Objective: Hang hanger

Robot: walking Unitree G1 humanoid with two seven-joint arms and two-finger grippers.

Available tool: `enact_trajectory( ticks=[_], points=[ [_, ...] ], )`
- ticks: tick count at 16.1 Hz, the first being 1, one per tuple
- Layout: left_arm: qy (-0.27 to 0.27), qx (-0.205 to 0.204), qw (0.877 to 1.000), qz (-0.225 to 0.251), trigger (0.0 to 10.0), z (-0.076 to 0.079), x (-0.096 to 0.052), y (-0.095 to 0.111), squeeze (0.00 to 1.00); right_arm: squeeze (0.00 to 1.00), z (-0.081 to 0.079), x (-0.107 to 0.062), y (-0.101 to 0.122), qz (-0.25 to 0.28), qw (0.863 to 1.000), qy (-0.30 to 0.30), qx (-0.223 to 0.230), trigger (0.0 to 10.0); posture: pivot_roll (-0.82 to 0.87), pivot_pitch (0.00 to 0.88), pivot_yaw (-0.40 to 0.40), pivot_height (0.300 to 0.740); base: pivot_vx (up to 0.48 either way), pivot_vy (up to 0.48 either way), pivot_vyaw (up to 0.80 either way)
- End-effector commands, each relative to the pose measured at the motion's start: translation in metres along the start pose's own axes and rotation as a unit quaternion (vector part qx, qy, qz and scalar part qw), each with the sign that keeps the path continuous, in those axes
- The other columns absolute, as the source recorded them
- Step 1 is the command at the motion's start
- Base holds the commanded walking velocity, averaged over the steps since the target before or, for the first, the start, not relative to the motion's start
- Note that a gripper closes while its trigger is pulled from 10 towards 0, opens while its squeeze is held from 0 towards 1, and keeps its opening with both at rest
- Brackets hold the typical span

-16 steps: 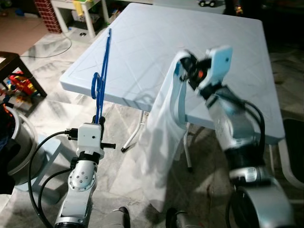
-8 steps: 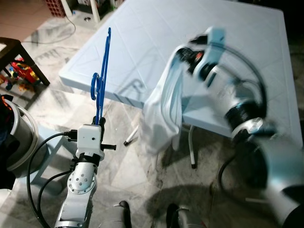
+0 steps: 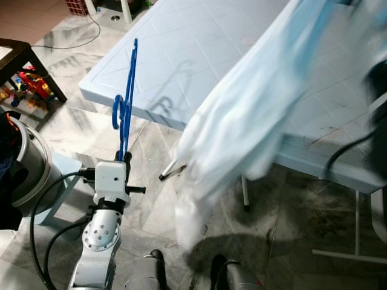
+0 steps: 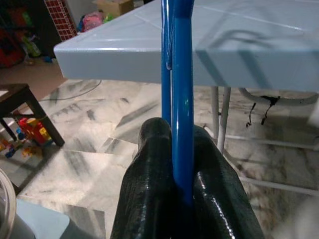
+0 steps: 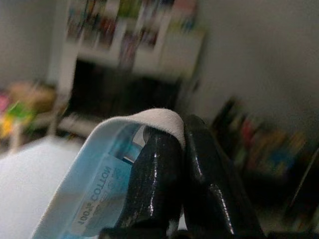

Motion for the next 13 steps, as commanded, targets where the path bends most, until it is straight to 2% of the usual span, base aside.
enact_trajectory(
  ticks=[1, 3, 4, 5, 7, 9, 12, 13],
  points=[
    [0.006, 0.008, 1.0, 0.001, 10.0, -0.004, -0.002, 0.001, 0.0, 0.0, 0.007, 0.005, 0.044, 0.074, 0.996, -0.013, -0.051, 10.0, 0.16, 0.239, -0.037, 0.74, 0.0, 0.0, 0.0],
    [0.007, 0.009, 1.0, 0.002, 10.0, -0.003, -0.001, 0.003, 0.0, 0.0, 0.011, 0.004, 0.054, 0.104, 0.99, -0.015, -0.099, 10.0, 0.15, 0.245, -0.037, 0.74, 0.0, 0.0, 0.0],
    [0.006, 0.008, 1.0, 0.002, 10.0, -0.001, -0.001, 0.003, 0.0, 0.0, 0.008, 0.002, 0.042, 0.096, 0.988, -0.005, -0.124, 10.0, 0.14, 0.247, -0.035, 0.74, 0.0, 0.0, 0.0],
    [0.005, 0.008, 1.0, 0.001, 10.0, 0.0, -0.001, 0.003, 0.0, 0.0, 0.006, 0.0, 0.032, 0.084, 0.988, 0.004, -0.126, 10.0, 0.14, 0.248, -0.033, 0.74, 0.0, 0.0, 0.0],
    [-0.001, 0.005, 1.0, 0.001, 10.0, 0.004, -0.002, 0.004, 0.0, 0.0, -0.004, -0.011, -0.015, 0.029, 0.99, 0.044, -0.133, 10.0, 0.14, 0.254, -0.035, 0.74, 0.0, 0.0, 0.0],
    [-0.001, 0.004, 1.0, 0.001, 10.0, 0.004, -0.001, 0.004, 0.0, 0.0, -0.019, -0.032, -0.074, -0.043, 0.987, 0.105, -0.116, 10.0, 0.14, 0.257, -0.034, 0.74, 0.0, 0.0, 0.0],
    [-0.004, 0.004, 1.0, -0.004, 10.0, 0.004, -0.003, 0.001, 0.0, 0.0, -0.038, -0.062, -0.124, -0.103, 0.974, 0.177, -0.102, 10.0, 0.14, 0.259, -0.028, 0.74, 0.0, 0.0, 0.0],
    [-0.006, 0.004, 1.0, -0.005, 10.0, 0.004, -0.003, 0.001, 0.0, 0.0, -0.041, -0.068, -0.134, -0.116, 0.971, 0.187, -0.093, 10.0, 0.14, 0.258, -0.024, 0.74, 0.0, 0.0, 0.0]
  ],
)
Point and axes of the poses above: a point about 5 cm out from each wrist's last joint towards the gripper, its own x axis pointing out of the wrist towards the gripper, its own y axis along the axis of the wrist's last joint, z = x × y, the point moved 5 cm from there along x, pointing out of the wrist towards the gripper, and after that the axes turned 12 degrees about x, right-handed, at the moved point
